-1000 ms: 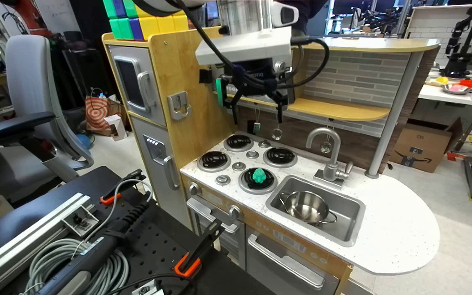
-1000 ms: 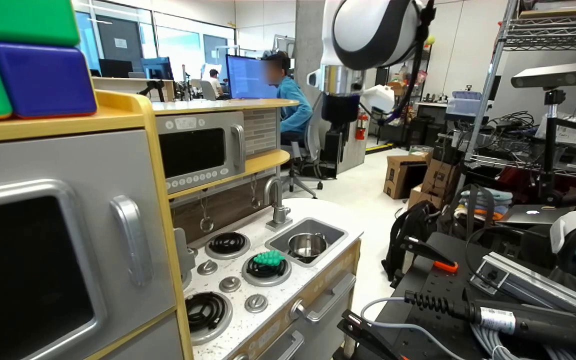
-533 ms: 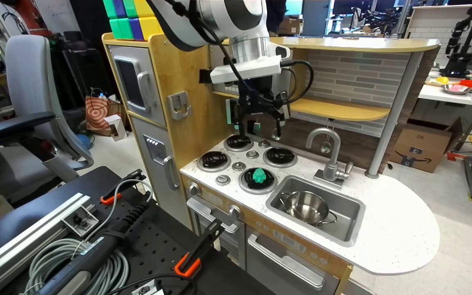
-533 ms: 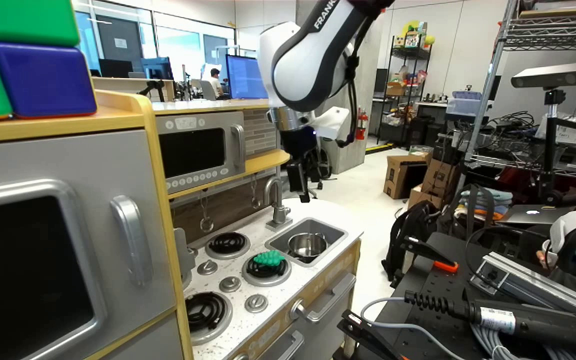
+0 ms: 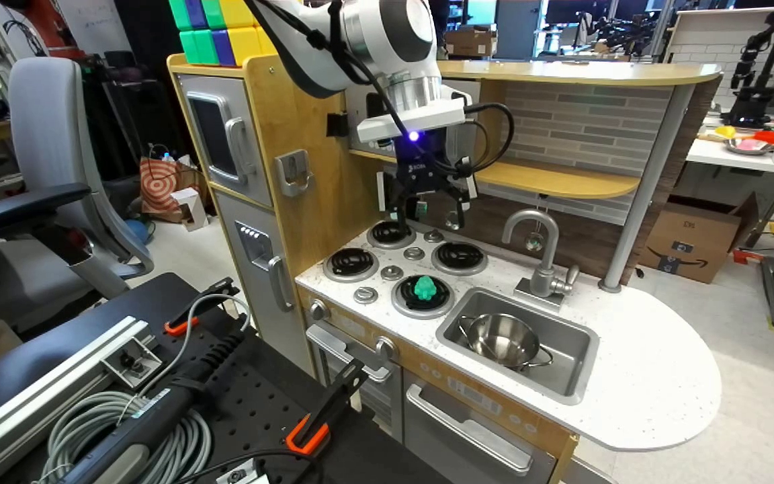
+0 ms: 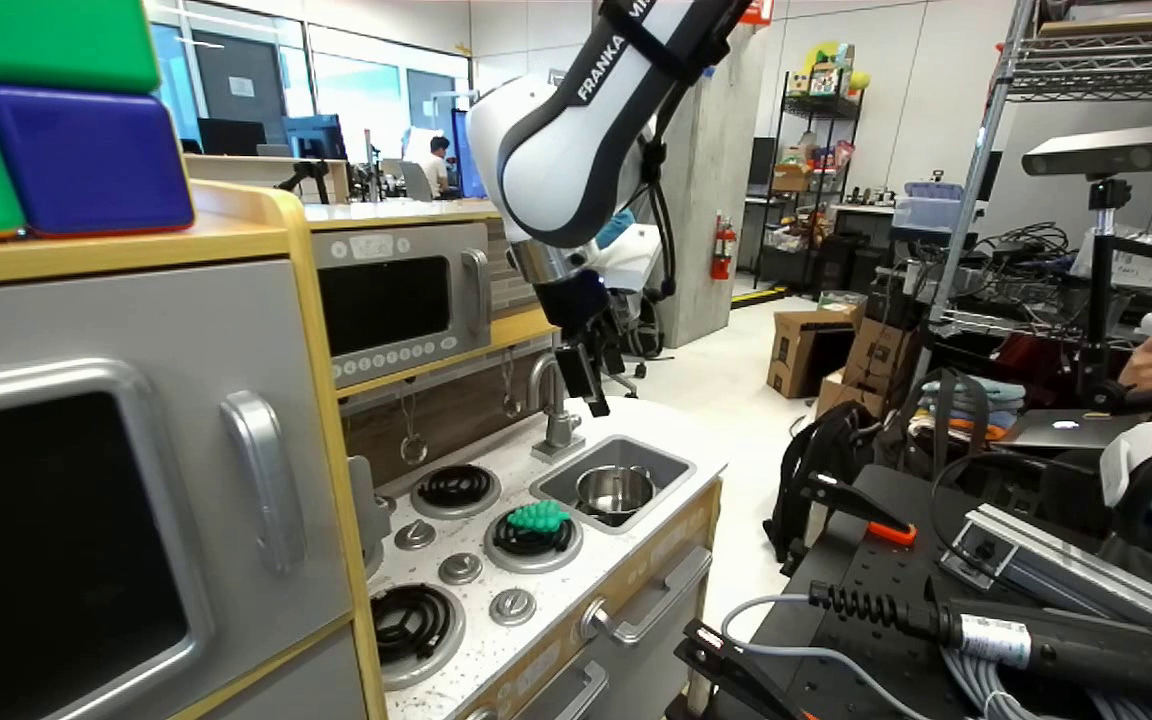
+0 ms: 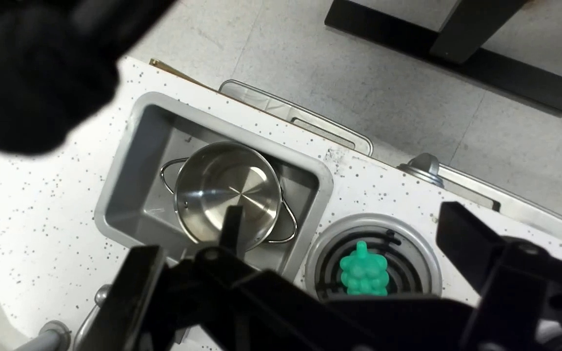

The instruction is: Put the plush toy into the silver pot in the sink.

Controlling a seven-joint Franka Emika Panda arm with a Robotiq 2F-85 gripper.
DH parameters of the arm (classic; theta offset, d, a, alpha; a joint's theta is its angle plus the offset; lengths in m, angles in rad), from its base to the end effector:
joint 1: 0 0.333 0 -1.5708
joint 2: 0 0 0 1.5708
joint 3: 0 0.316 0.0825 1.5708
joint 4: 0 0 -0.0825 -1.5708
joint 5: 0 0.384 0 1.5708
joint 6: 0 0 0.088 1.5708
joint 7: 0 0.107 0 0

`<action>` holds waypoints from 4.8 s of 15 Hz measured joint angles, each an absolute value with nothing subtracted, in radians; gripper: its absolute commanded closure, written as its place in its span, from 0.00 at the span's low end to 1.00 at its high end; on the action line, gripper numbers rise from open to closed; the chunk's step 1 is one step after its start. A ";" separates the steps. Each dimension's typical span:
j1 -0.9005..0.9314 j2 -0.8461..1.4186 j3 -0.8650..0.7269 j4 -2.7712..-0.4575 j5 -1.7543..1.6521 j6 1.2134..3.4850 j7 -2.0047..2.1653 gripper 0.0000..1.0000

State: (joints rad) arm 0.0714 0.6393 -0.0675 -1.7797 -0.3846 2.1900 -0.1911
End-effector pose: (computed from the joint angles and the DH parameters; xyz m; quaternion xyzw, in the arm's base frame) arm 0.6344 -0.0087 0.1828 0.9538 0.2260 -0.1278 0.1511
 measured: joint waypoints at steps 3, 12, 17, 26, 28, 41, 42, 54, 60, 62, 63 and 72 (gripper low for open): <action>0.059 0.636 -0.065 -1.793 -0.429 2.197 -0.328 0.00; -0.026 0.635 0.051 -1.883 -0.339 2.327 -0.618 0.00; -0.045 0.681 0.088 -1.999 -0.192 2.578 -0.534 0.00; -0.115 0.877 0.137 -1.947 -0.124 3.043 -0.369 0.00; -0.110 0.917 0.132 -1.908 -0.124 3.130 -0.311 0.00; 0.150 1.036 -0.154 -1.755 -0.043 3.107 0.004 0.00; 0.155 1.037 -0.154 -1.746 -0.045 3.056 0.004 0.00; 0.164 1.080 -0.148 -1.626 -0.050 2.809 0.012 0.76; 0.080 1.014 -0.170 -1.690 -0.028 2.849 0.118 0.76; 0.036 0.988 -0.202 -1.711 -0.023 2.867 0.156 0.76; 0.024 0.985 -0.224 -1.713 -0.019 2.868 0.181 0.76; 0.051 1.045 -0.261 -1.669 0.011 2.709 0.430 0.76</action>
